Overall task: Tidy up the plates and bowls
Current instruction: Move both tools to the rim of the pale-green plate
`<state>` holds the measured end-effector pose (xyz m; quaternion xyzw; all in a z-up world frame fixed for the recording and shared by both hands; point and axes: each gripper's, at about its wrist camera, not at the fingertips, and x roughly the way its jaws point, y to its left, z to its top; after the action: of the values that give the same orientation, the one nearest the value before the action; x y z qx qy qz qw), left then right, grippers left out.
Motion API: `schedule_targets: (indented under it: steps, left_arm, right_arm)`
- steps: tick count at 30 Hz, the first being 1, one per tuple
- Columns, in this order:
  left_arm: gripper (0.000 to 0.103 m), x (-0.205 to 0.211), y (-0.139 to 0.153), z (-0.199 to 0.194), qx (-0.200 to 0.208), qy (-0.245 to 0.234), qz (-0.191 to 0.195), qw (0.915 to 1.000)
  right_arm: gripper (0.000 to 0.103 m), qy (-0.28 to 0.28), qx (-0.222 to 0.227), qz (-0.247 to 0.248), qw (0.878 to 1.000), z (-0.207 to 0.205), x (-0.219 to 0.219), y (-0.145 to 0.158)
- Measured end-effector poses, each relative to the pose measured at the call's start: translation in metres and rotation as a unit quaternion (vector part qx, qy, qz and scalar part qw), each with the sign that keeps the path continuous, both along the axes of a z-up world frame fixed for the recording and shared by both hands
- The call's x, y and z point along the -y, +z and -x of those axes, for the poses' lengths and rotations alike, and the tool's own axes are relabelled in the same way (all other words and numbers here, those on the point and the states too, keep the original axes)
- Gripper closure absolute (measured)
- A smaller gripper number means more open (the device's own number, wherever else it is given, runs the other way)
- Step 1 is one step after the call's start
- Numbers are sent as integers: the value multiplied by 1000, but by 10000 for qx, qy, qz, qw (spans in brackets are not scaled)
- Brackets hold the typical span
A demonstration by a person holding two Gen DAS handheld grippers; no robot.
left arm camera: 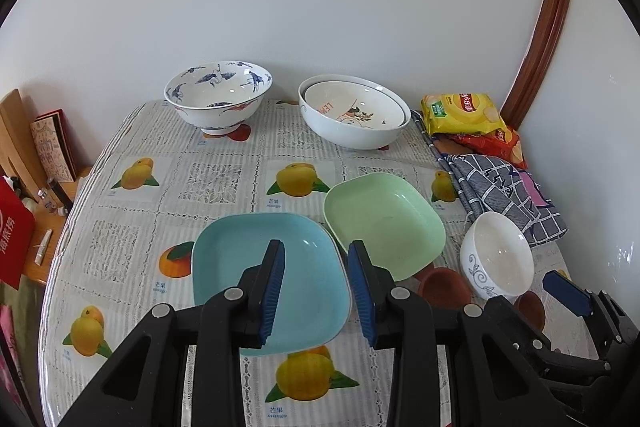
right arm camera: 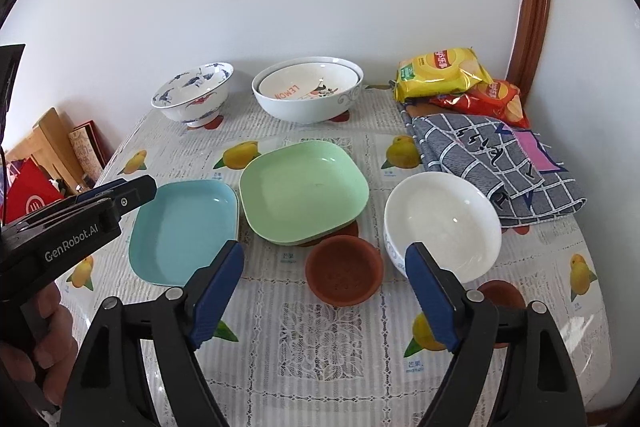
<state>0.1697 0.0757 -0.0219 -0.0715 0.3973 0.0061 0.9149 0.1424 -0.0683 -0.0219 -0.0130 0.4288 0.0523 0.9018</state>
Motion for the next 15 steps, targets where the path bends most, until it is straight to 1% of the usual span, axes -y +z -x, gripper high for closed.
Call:
schedule_targets:
  steps: [3,5,11,15]
  left_arm:
    - [72,8,4,2,66,-122,-29,9999]
    - [72,12,6,2,79,-141,-57,9999]
    - [71,17,6,-2,10,-196,-92,9998]
    - [71,19,4,-6,-54,-234,-28,9997]
  right_arm:
    - [19,-32,59,112,9999,1,3,3]
    - [19,-16,69,95,9999,1,5,4]
    - [19,47,78,-5,10000,-1,13,3]
    - [19,49,161,54,9998,-2,13,3]
